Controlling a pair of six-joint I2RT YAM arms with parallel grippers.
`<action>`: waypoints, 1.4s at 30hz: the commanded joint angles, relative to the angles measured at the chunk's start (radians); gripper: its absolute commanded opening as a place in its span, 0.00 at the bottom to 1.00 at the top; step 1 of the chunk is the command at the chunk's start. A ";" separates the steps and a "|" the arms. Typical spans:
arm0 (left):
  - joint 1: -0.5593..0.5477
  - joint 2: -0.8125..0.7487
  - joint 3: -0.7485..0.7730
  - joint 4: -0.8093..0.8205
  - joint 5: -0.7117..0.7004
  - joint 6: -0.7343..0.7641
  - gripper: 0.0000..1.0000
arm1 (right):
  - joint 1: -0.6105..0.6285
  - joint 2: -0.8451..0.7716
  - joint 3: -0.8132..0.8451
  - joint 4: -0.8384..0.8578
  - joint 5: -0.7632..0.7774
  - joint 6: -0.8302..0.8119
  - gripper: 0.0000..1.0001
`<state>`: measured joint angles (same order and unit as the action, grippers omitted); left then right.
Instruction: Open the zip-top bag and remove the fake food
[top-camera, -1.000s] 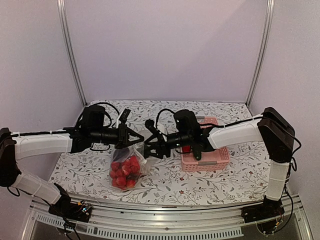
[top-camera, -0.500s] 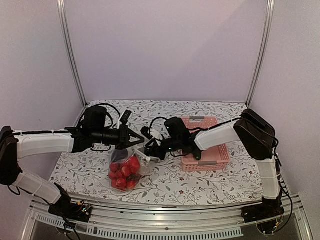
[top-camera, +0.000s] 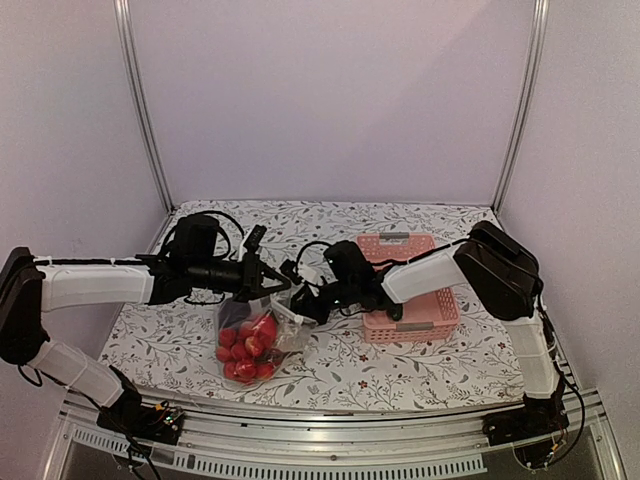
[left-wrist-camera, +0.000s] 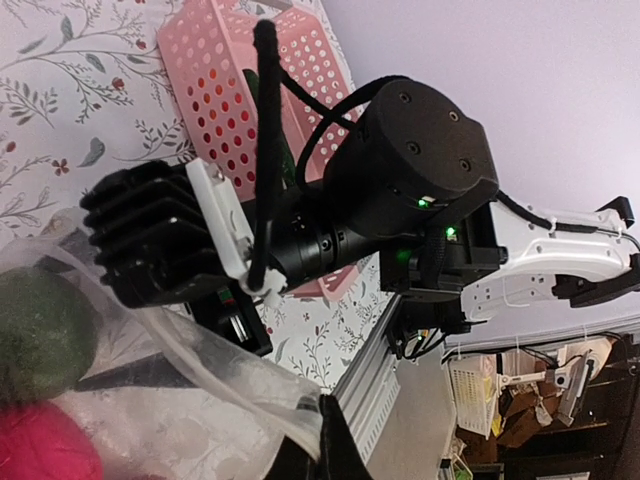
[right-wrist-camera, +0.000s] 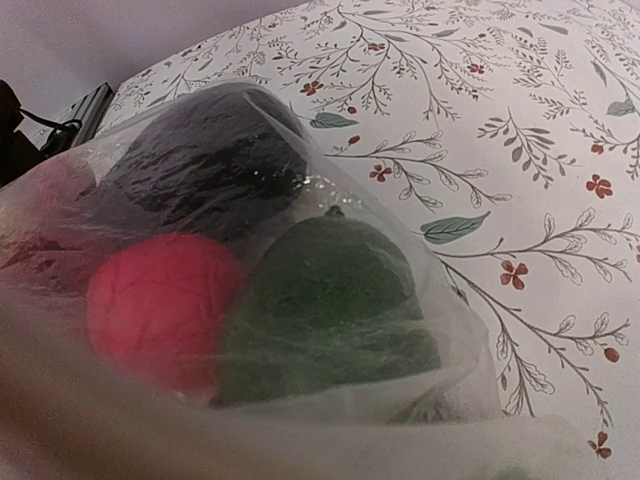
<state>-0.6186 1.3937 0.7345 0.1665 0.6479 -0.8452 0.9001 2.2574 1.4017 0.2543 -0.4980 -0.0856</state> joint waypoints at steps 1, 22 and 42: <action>0.010 0.004 0.020 0.003 0.013 0.019 0.00 | -0.006 0.018 0.004 -0.040 -0.006 -0.011 0.57; 0.016 0.064 0.072 -0.133 -0.219 0.064 0.00 | 0.002 -0.327 -0.173 -0.200 0.022 -0.003 0.40; 0.016 0.122 0.115 -0.231 -0.270 0.085 0.00 | -0.078 -0.478 -0.183 -0.216 0.005 0.071 0.38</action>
<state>-0.6155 1.5040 0.8333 -0.0311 0.3939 -0.7788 0.8688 1.8301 1.1763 0.0208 -0.4805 -0.0620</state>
